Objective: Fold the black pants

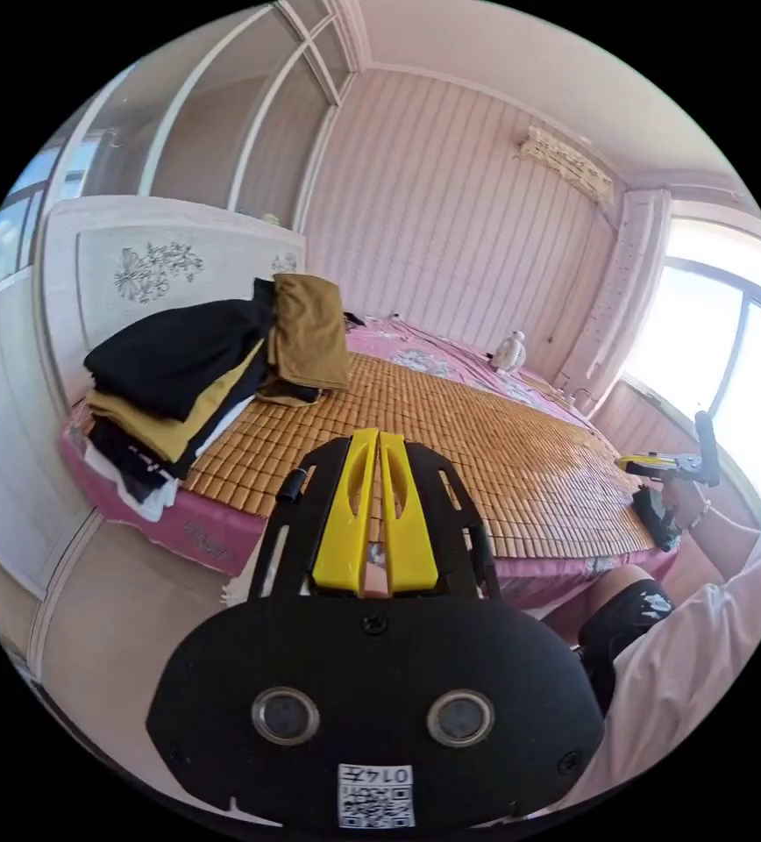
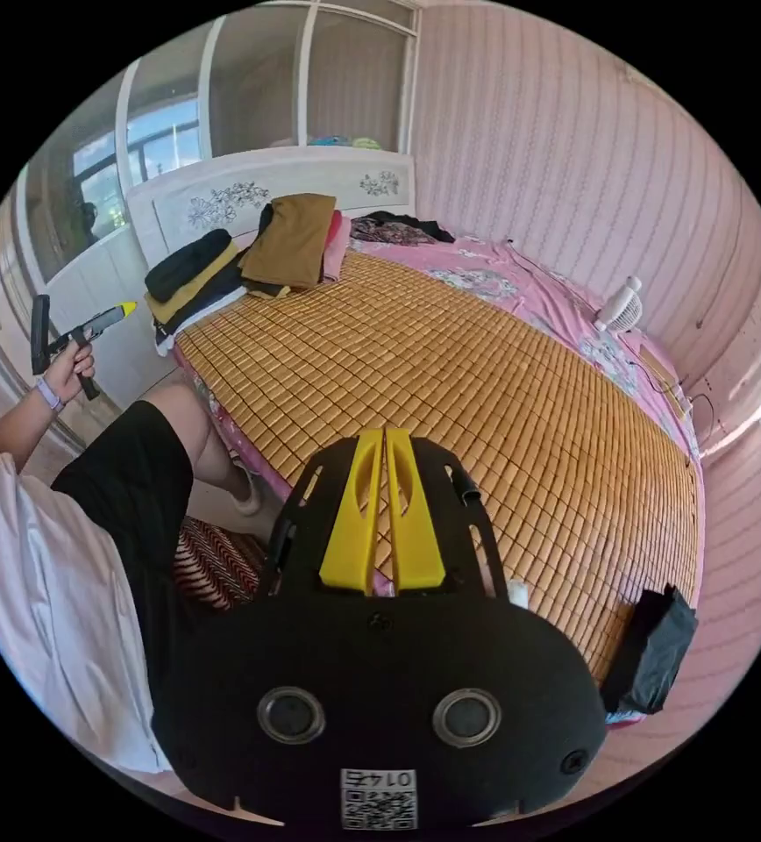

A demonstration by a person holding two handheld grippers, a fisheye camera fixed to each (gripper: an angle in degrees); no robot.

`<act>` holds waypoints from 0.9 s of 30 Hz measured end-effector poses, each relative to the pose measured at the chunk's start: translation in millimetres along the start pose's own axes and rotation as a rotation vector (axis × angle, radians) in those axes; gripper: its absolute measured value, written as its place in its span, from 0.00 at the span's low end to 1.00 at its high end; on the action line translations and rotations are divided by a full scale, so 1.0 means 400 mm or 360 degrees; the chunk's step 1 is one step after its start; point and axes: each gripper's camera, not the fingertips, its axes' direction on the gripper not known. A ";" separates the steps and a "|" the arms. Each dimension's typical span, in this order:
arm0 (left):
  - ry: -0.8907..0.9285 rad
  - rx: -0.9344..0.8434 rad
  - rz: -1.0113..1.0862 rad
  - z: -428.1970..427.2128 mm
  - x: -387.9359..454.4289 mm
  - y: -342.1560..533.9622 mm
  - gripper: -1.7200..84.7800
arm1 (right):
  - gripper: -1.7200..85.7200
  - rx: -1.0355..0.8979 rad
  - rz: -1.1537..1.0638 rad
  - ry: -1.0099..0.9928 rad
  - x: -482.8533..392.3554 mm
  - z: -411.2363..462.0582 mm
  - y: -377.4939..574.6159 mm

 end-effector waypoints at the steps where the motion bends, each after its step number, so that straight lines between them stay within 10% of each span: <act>1: -0.0074 0.0016 -0.0072 -0.034 -0.054 0.028 0.02 | 0.02 0.0032 -0.0110 -0.0088 -0.056 0.037 -0.082; 11: -0.0287 0.0156 -0.0455 -0.142 -0.415 0.113 0.13 | 0.11 0.0118 -0.0788 -0.0361 -0.517 0.361 -0.597; 21: -0.0251 0.0275 -0.0899 -0.044 -0.650 0.048 0.17 | 0.20 0.0003 -0.0275 -0.0855 -0.698 0.730 -0.944; 27: -0.0171 0.0118 -0.1065 -0.036 -0.738 0.019 0.07 | 0.05 -0.0063 -0.0075 -0.1070 -0.681 0.800 -1.043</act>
